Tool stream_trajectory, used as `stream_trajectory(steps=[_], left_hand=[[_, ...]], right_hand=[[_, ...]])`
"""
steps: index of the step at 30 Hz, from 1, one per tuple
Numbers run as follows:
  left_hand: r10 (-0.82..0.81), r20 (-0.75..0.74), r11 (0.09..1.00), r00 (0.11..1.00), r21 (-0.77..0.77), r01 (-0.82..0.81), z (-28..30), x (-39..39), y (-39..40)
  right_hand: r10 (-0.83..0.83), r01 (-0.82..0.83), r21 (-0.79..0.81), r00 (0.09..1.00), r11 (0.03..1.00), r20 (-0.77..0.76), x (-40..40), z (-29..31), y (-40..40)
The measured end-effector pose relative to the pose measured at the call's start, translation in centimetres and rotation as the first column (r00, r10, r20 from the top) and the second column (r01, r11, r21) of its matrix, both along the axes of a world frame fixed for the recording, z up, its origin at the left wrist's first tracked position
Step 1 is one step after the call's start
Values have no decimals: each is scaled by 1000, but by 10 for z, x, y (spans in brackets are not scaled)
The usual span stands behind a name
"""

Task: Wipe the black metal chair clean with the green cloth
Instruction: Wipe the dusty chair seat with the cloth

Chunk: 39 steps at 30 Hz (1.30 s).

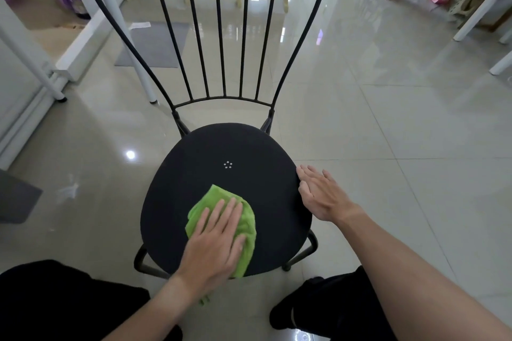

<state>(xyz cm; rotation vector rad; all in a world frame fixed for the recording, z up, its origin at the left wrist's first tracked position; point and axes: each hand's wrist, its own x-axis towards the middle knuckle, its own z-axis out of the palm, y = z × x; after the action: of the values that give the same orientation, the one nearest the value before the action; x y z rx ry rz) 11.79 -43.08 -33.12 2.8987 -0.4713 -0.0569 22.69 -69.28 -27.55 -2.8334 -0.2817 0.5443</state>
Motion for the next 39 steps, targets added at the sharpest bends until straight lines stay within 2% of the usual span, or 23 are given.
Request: stream_trajectory(steps=[3,6,11,15,18,22,25,27,32,36,39], left_hand=[[156,-38,987,987,-24,-157,-1,31,-18],[196,-83,979,977,-44,-200,3,58,-62],[24,-65,997,998,-69,-29,7,44,-108],[-197,-1,979,980,-44,197,5,5,-76],[-242,6,970,970,-13,242,2,-21,-36],[-94,2,996,996,-6,94,-3,-31,-16],[37,-33,999,999,-35,-38,-2,-17,-49],[42,-51,996,998,-73,-45,1,-4,-81],[-108,-62,991,992,-87,102,9,7,-118],[-313,-1,950,950,0,313,5,-2,-85],[-324,11,946,946,10,324,4,-18,-52]], right_hand=[[-7,7,9,1000,1000,-11,1,-2,-1],[-13,13,6,999,1000,-42,2,1,0],[-6,5,-34,1000,999,-29,4,-1,1],[2,-1,-54,1000,999,27,3,-8,1],[-14,15,-52,999,999,31,1,-11,2],[-27,27,-15,1000,1000,2,0,-8,2],[-40,40,4,999,999,-18,3,-5,2],[-40,39,-20,998,999,-37,6,-2,4],[-21,23,-84,999,996,26,4,-6,8],[-31,40,-87,993,995,111,-2,-17,11],[-93,102,-72,989,992,119,-8,-27,16]])
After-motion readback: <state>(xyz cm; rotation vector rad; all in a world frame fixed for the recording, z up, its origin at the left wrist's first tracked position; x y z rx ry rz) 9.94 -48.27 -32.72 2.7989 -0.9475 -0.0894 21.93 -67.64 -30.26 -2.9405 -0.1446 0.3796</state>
